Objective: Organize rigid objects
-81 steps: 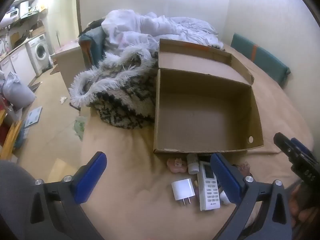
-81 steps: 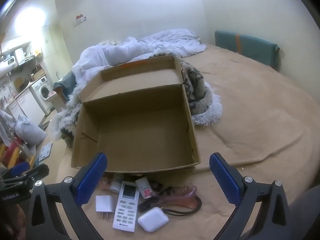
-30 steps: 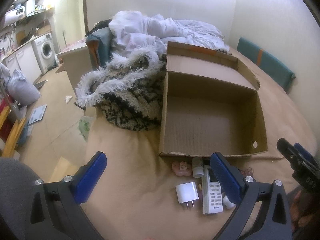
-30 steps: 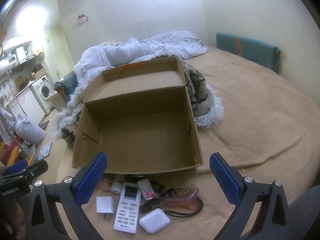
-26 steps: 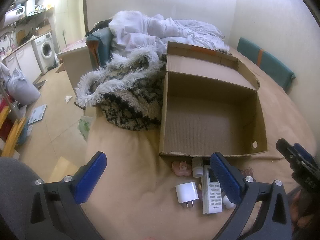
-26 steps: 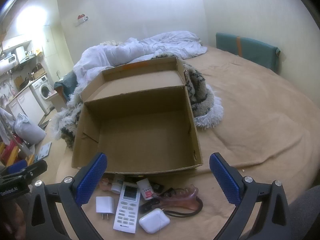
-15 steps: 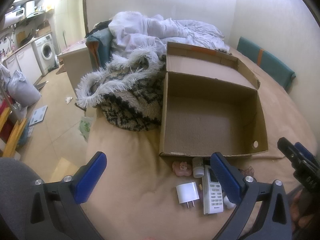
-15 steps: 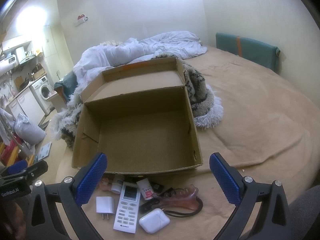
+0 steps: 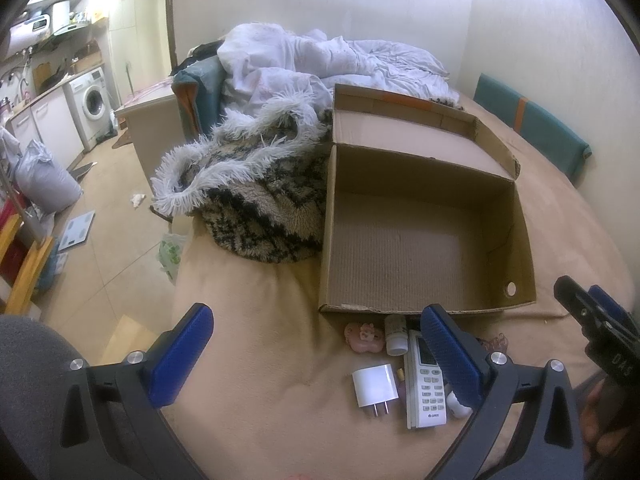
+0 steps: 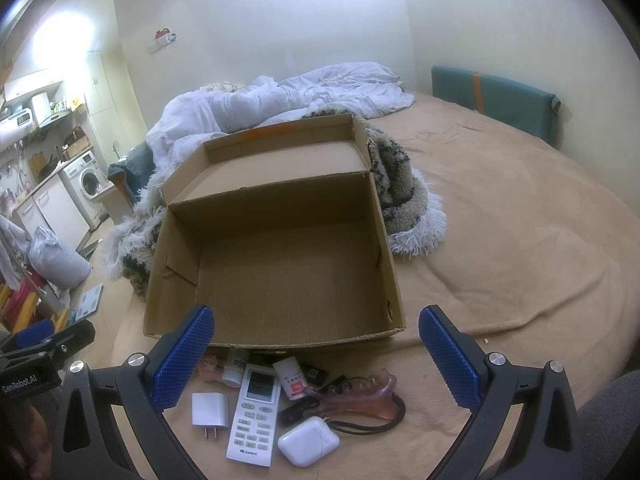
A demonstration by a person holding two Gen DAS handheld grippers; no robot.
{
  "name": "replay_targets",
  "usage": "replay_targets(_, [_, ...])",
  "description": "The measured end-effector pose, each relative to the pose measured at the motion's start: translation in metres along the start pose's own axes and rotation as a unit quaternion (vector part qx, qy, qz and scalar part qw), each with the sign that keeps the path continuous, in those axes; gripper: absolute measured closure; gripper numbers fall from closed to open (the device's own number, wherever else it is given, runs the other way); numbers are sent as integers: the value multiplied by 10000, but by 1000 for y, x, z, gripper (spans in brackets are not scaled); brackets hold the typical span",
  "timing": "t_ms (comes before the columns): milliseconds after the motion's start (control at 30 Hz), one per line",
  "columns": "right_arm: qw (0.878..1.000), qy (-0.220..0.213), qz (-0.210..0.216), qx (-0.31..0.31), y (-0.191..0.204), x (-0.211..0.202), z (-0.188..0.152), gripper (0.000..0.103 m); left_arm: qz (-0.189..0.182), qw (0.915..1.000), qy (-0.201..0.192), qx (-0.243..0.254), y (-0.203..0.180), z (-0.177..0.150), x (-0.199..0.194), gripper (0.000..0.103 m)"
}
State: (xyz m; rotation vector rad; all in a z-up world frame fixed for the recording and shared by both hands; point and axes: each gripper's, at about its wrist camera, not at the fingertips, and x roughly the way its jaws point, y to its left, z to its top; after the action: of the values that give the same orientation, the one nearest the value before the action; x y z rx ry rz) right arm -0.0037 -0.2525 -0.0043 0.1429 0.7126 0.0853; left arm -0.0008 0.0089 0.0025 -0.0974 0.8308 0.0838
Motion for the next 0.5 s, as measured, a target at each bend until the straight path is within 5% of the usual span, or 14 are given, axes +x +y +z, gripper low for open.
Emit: replay_targets(500, [9999, 78, 26, 59, -1, 2, 0, 0, 45, 9999, 153, -3, 2, -3, 5, 0])
